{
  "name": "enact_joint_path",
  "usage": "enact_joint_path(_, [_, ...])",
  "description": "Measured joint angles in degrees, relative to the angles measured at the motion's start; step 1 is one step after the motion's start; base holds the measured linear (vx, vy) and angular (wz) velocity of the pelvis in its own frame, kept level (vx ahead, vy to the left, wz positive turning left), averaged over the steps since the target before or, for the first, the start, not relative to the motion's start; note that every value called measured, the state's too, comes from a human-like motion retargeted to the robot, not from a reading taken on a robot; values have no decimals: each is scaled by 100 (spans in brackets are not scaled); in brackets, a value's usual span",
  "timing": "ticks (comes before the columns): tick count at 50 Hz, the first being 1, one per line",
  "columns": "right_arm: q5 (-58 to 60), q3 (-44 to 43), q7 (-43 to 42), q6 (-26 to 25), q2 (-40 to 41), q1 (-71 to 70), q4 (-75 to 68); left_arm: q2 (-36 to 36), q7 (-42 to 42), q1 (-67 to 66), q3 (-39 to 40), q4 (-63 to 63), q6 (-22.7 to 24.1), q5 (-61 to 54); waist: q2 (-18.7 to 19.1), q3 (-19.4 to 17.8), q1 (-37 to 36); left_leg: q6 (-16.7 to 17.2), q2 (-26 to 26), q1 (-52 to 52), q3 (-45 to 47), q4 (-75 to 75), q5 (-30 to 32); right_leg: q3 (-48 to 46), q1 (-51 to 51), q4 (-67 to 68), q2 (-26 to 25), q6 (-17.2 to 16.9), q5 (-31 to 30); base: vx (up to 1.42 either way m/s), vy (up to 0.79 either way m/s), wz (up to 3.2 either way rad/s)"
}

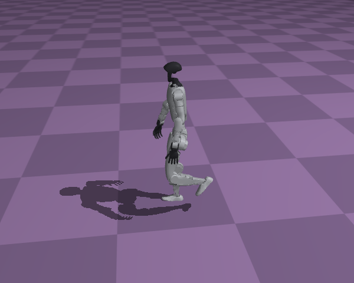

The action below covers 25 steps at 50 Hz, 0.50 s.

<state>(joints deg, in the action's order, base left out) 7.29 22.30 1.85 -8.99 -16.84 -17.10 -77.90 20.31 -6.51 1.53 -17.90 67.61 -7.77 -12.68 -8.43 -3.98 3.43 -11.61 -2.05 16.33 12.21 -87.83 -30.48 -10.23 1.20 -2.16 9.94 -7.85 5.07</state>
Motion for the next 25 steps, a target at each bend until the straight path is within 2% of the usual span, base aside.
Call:
enact_joint_path(3, [-500, -412, -204, 41, -99, -1366, 619, -265, -234, -1096, 516, 1113, -365, 1255, -153, -76, -587, 11, 252, 1076, 303, -1561, -639, 632, -208, 32, -106, 185, 165, 65, -9, -187])
enact_joint_path(5, [-964, -523, -251, 149, -162, -2239, 1025, -349, -311, -1852, 740, 1397, -361, 1569, -236, -75, -950, 106, 508, 1751, 439, -2074, -799, 982, -331, -11, -167, 273, 227, 62, -3, -162])
enact_joint_path(7, [-1391, -503, -308, 317, -237, -3051, 1301, -372, -403, -2624, 778, 1294, -175, 1347, -302, -41, -1246, 228, 766, 2329, 514, -2090, -757, 1228, -456, -64, -192, 314, 277, 61, 3, -123])
enact_joint_path(10, [-1868, -368, -412, 546, -364, -4129, 1441, -350, -832, -3637, 671, 856, 130, 576, -393, 30, -1547, 351, 1020, 2937, 613, -1373, -498, 1434, -649, -109, -156, 342, 365, 62, 10, -68])
enact_joint_path(13, [-2186, -252, -468, 605, -446, -4859, 1358, -357, -1411, -4140, 626, 616, 123, -87, -488, 145, -1648, 314, 1109, 2994, 891, 384, -199, 1466, -809, -98, -63, 347, 466, 64, 16, -14])
enact_joint_path(15, [-2344, -202, -453, 575, -463, -5159, 1263, -409, -1590, -4134, 672, 666, -24, -441, -559, 213, -1691, 311, 1066, 2631, 1256, 2165, -80, 1479, -884, -59, 13, 291, 542, 68, 20, -12])
enact_joint_path(16, [-2364, -189, -447, 550, -455, -5225, 1231, -459, -1500, -3967, 733, 778, -111, -668, -611, 179, -1752, 419, 927, 2197, 1514, 3394, 46, 1520, -953, -22, 78, 214, 593, 71, 23, -42])
enact_joint_path(18, [-2265, -200, -505, 539, -409, -5184, 1243, -570, -1131, -3530, 935, 1041, -212, -1111, -564, 46, -1953, 811, 674, 1116, 1972, 5986, 515, 1690, -1188, 79, 53, 68, 699, 76, 28, -87])
enact_joint_path(20, [-1962, -259, -630, 616, -337, -4838, 1378, -687, -613, -2934, 1254, 1349, -146, -1375, -239, -156, -2153, 1319, 621, 6, 2246, 8041, 1202, 1913, -1598, 244, -243, 23, 758, 81, 33, -90])
enact_joint_path(23, [-1417, -186, -695, 725, -214, -3805, 1583, -772, -66, -1801, 1546, 1674, 110, -1639, 173, -301, -2038, 1748, 615, -928, 2193, 9203, 1964, 1916, -1999, 741, -601, 137, 347, 78, 34, 10])
enact_joint_path(25, [-929, -107, -595, 763, -120, -2855, 1585, -741, 117, -1005, 1534, 1712, 270, -1734, 383, -329, -1827, 1877, 660, -1319, 1933, 9283, 2072, 1640, -1924, 1623, -810, 321, -146, 76, 33, 92])
